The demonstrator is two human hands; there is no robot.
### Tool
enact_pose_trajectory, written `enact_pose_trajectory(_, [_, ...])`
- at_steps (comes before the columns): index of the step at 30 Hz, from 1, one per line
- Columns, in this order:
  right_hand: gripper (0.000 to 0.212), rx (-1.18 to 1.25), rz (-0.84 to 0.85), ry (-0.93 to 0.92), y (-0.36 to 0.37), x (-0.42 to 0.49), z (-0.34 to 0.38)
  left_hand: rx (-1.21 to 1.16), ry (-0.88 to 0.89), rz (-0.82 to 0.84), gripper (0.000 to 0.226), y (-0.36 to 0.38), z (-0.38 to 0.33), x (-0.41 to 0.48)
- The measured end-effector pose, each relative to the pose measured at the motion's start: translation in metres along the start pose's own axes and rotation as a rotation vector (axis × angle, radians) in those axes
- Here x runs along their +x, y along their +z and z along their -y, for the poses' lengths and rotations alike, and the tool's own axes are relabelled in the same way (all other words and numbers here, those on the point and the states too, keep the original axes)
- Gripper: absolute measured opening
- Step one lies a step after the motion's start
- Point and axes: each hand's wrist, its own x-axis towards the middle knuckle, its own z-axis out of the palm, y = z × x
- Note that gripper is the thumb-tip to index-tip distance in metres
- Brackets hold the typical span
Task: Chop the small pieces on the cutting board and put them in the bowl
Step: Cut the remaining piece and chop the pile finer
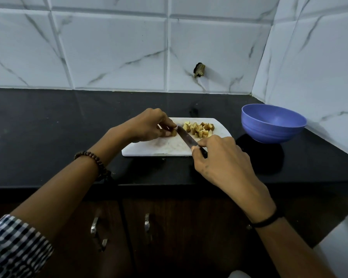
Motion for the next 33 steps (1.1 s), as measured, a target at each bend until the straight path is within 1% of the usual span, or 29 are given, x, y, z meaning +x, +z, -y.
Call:
enact_pose_trajectory(3, [0.035,0.0,0.02,-0.001,-0.001,0.0,0.004,-0.047,-0.001,-0.012,0.035,-0.001,0.001,-0.003])
enact_pose_trajectory(7, [0.034,-0.012,0.025,0.041,-0.004,-0.001,0.005,-0.081,-0.026,-0.021,0.031,-0.003,0.007,-0.004])
enact_pose_trajectory(12, [0.028,-0.078,0.177,0.057,-0.014,-0.014,0.016,-0.071,-0.043,0.005,0.029,-0.006,0.007,0.0])
enact_pose_trajectory(16, [0.028,-0.149,0.244,0.047,-0.009,-0.016,0.038,-0.073,-0.08,-0.025,0.025,-0.007,-0.003,-0.002])
enact_pose_trajectory(21, [0.028,-0.179,0.148,-0.04,-0.001,-0.011,0.05,-0.042,-0.141,-0.079,0.022,-0.003,-0.007,0.001])
enact_pose_trajectory(25, [0.023,-0.15,0.124,0.022,-0.002,-0.005,0.042,-0.017,-0.162,-0.079,0.024,0.0,-0.012,0.001])
enact_pose_trajectory(29, [0.019,-0.14,0.146,0.053,-0.001,-0.001,0.035,-0.036,-0.159,-0.09,0.034,0.001,-0.012,-0.001])
enact_pose_trajectory(33, [0.019,-0.137,0.13,-0.008,0.002,0.001,0.034,-0.114,-0.185,-0.094,0.024,-0.001,-0.009,-0.003])
